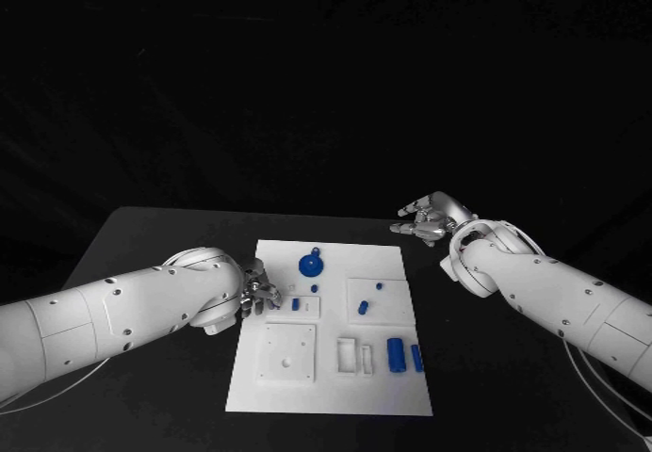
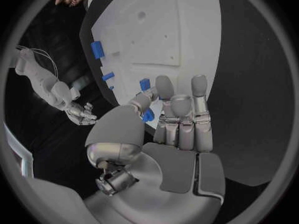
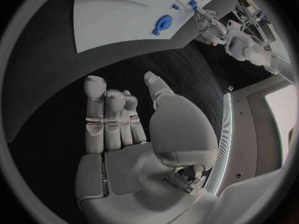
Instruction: Assemble the parts on the task board
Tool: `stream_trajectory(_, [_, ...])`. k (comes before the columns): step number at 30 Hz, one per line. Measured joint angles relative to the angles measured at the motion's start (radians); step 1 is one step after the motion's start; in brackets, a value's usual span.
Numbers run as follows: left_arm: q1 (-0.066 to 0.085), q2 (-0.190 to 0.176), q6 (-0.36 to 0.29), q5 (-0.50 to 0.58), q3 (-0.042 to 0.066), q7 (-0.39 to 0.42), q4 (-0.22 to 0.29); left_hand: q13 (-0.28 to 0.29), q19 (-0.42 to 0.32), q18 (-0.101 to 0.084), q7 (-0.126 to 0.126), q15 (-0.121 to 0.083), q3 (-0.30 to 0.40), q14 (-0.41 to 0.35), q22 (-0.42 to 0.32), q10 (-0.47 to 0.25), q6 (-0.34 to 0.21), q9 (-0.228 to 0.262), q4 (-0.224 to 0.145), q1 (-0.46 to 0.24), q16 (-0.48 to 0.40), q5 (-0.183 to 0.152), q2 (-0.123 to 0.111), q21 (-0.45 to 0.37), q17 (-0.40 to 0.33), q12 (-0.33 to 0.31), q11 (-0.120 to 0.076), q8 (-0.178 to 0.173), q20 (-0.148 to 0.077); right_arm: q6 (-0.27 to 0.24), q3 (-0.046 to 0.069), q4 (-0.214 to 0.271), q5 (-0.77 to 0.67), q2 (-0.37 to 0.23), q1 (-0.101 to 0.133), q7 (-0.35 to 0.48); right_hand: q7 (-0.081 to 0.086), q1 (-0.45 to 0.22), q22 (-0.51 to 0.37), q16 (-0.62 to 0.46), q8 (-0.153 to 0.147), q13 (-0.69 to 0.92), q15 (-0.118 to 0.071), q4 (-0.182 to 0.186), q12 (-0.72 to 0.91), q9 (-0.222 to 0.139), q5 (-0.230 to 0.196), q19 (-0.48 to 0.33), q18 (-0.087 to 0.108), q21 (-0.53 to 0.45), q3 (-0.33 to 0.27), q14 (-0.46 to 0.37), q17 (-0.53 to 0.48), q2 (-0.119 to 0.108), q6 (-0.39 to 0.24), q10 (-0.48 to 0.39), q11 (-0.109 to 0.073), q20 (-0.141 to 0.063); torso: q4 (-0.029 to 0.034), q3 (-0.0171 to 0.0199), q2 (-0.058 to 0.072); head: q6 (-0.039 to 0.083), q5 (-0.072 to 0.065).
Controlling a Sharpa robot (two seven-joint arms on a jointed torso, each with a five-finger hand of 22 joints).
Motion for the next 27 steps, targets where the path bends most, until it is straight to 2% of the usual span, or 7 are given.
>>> stream_trajectory(7, [0.000, 0.007, 0.014, -0.007, 0.002, -0.004, -0.008, 0.000, 0.000, 0.001, 0.000, 0.000, 0.003, 0.000, 0.000, 0.000, 0.000, 0.006, 0.003, -0.004, 0.000, 0.000, -0.001, 0.000, 0.003, 0.000, 0.000, 0.004, 0.001, 0.001, 0.000, 0.001, 0.000, -0.001, 0.000, 0.000, 0.000, 0.000, 0.000, 0.000, 0.000, 0.000, 0.000, 0.000, 0.000, 0.000, 0.000, 0.000, 0.000, 0.000, 0.000, 0.000, 0.000, 0.000, 0.000, 0.000, 0.000, 0.000, 0.0004, 0.0000, 0.000, -0.002, -0.001])
stream_trajectory(8, [0.000, 0.008, 0.017, -0.009, 0.002, -0.004, -0.009, 0.000, 0.000, 0.015, 0.000, 0.000, 0.003, 0.000, 0.000, 0.000, 0.000, 0.008, 0.003, -0.004, 0.000, 0.000, -0.001, 0.000, 0.004, 0.000, 0.000, 0.004, 0.007, 0.001, 0.000, 0.001, 0.000, -0.001, 0.000, 0.000, 0.000, 0.000, 0.000, 0.000, 0.000, 0.000, 0.000, -0.003, 0.000, 0.000, 0.000, 0.000, 0.000, 0.000, 0.003, 0.000, 0.000, 0.000, 0.000, 0.000, 0.000, 0.000, 0.0004, 0.0000, 0.000, -0.002, -0.001])
stream_trajectory(9, [0.000, 0.009, 0.019, -0.010, 0.003, -0.005, -0.010, 0.000, 0.000, 0.015, 0.000, 0.000, 0.003, 0.000, 0.000, 0.000, 0.000, 0.009, 0.003, -0.004, 0.000, 0.000, -0.001, 0.000, 0.004, 0.000, 0.000, 0.004, 0.007, 0.001, 0.000, 0.002, 0.000, -0.001, 0.000, 0.000, 0.000, 0.000, 0.000, 0.000, 0.000, 0.000, 0.000, -0.003, 0.000, 0.000, 0.000, 0.000, 0.000, 0.000, 0.003, 0.000, 0.000, 0.000, 0.000, 0.000, 0.000, 0.000, 0.0003, 0.0000, 0.000, -0.003, -0.001])
stream_trajectory(27, [-0.001, 0.009, 0.045, -0.035, 0.004, -0.008, -0.004, 0.001, 0.000, 0.016, 0.000, 0.001, 0.002, 0.010, 0.000, 0.004, 0.001, 0.018, 0.003, -0.004, 0.011, 0.005, -0.001, 0.009, 0.030, 0.012, -0.004, 0.005, 0.014, 0.003, 0.000, 0.001, 0.000, -0.002, -0.001, 0.000, 0.000, 0.000, 0.000, 0.000, 0.000, 0.000, 0.000, -0.003, 0.000, 0.000, 0.000, 0.000, 0.000, 0.000, 0.003, 0.000, 0.000, 0.000, 0.000, 0.000, 0.000, 0.000, 0.0003, 0.0001, 0.000, -0.007, -0.004])
